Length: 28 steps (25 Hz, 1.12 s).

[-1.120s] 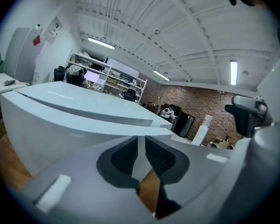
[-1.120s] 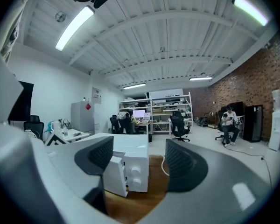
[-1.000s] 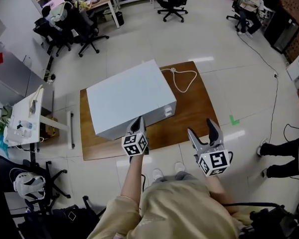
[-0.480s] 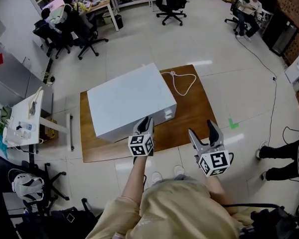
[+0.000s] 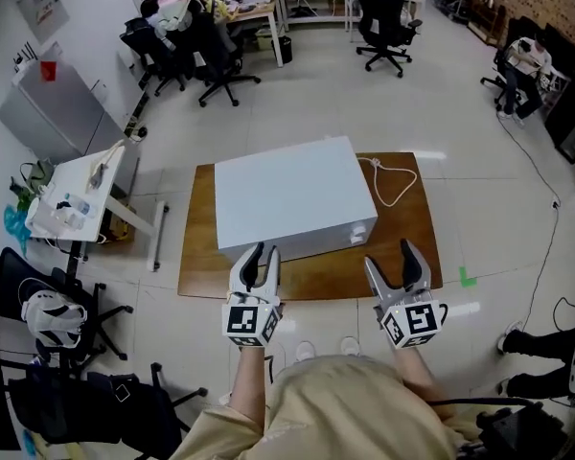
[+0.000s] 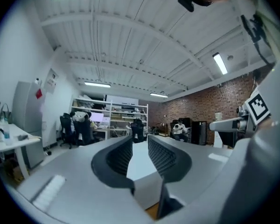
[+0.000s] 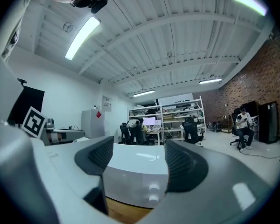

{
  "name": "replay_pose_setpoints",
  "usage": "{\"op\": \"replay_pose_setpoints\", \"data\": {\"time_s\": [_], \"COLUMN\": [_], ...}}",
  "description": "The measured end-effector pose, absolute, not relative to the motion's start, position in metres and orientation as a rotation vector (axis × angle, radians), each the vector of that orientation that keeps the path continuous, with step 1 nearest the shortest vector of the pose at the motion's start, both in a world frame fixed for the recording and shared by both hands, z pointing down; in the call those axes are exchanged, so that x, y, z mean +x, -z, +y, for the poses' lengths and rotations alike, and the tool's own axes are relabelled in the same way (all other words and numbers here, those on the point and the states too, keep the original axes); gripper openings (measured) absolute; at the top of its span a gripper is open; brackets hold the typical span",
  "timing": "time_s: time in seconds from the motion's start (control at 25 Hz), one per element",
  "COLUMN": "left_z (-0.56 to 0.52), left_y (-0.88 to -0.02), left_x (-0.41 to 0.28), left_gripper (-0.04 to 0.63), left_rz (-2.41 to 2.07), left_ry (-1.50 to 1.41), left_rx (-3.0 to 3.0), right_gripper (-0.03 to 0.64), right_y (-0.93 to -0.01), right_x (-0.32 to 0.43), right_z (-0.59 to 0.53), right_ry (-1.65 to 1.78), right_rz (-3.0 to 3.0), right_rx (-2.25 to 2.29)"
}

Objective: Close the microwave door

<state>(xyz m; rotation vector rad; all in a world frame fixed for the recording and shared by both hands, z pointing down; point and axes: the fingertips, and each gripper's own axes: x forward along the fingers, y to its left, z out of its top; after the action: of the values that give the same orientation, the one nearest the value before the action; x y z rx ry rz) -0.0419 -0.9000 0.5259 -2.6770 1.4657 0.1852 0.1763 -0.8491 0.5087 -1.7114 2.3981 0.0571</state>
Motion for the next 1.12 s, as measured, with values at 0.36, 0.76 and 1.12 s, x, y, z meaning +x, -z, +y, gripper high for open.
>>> {"op": "replay_pose_setpoints", "data": {"time_s": [0.36, 0.76, 1.12], "left_z": [-0.857, -0.853, -0.845], "left_y": [-0.526, -0.523, -0.512], "left_x": [-0.071, -0.057, -0.063], "left_gripper": [0.253, 0.253, 0.253], "left_rz": [1.722, 1.679, 1.677], "left_ry": [-0.192, -0.177, -0.064], "left_rx": [-2.438, -2.421, -2.448], "right_gripper": [0.336, 0.334, 0.333], "right_y": [-0.52, -0.519, -0.518], "right_x": [0.159, 0.142, 0.137], "right_z": [-0.858, -0.861, -0.856], "right_ry": [-0.06, -0.147, -0.152], "right_rz": [2.425, 2.474, 2.475], "right_rx": [-1.557, -1.544, -1.583]}}
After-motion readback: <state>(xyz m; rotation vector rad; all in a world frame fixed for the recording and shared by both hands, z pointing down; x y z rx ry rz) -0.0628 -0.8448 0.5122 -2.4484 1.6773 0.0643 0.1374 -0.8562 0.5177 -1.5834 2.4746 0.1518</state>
